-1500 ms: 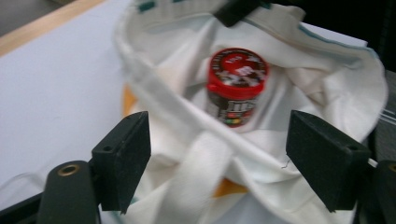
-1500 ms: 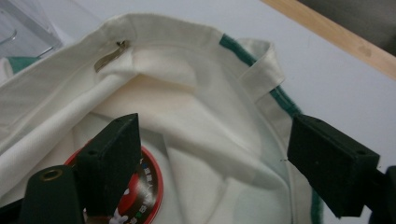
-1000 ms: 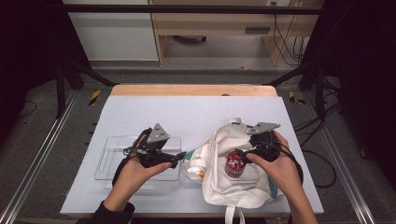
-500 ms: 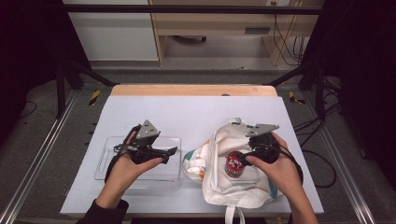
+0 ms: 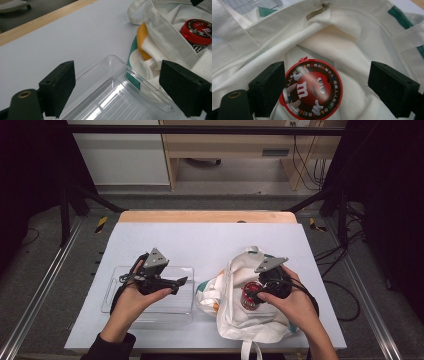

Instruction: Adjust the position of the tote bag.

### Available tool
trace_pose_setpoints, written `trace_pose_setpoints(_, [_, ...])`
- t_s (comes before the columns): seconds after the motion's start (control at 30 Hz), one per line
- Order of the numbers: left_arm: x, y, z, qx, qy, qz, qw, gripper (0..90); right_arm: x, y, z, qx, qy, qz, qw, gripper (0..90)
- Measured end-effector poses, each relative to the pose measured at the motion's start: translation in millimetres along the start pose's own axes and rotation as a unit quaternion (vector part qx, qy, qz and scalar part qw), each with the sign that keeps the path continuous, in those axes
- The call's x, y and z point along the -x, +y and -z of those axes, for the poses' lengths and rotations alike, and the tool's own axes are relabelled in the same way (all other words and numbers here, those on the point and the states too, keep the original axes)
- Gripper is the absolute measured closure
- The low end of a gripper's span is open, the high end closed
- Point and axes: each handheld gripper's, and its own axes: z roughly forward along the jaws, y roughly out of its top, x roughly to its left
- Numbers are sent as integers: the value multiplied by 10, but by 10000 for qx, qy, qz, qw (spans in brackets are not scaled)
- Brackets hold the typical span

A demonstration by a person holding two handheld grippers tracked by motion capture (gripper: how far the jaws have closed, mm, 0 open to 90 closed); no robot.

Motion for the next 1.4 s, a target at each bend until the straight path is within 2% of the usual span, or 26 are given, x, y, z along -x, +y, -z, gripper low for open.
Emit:
trace_pose_setpoints(0.3, [-8,-10,-3,-46,-1,-10,10000,131,-57,-18,-67,-204,258,141,9994,145])
trace_pose_setpoints(0.8, [16,-29,-53,-151,-28,-71,9999,119,-88,-101,-235,-558,430,174,9974,139])
trace_pose_setpoints(1.03, [22,-33,-63,-188,-42,-85,9998,115,-72,-138,-277,-678,456,183,9965,153])
trace_pose_setpoints(1.23, [20,-39,-72,-207,-35,-93,9997,111,-66,-149,-293,-726,394,192,9964,224])
trace_pose_setpoints(1.4, [13,-39,-66,-198,-42,-84,9998,111,-68,-142,-294,-731,396,118,9965,237])
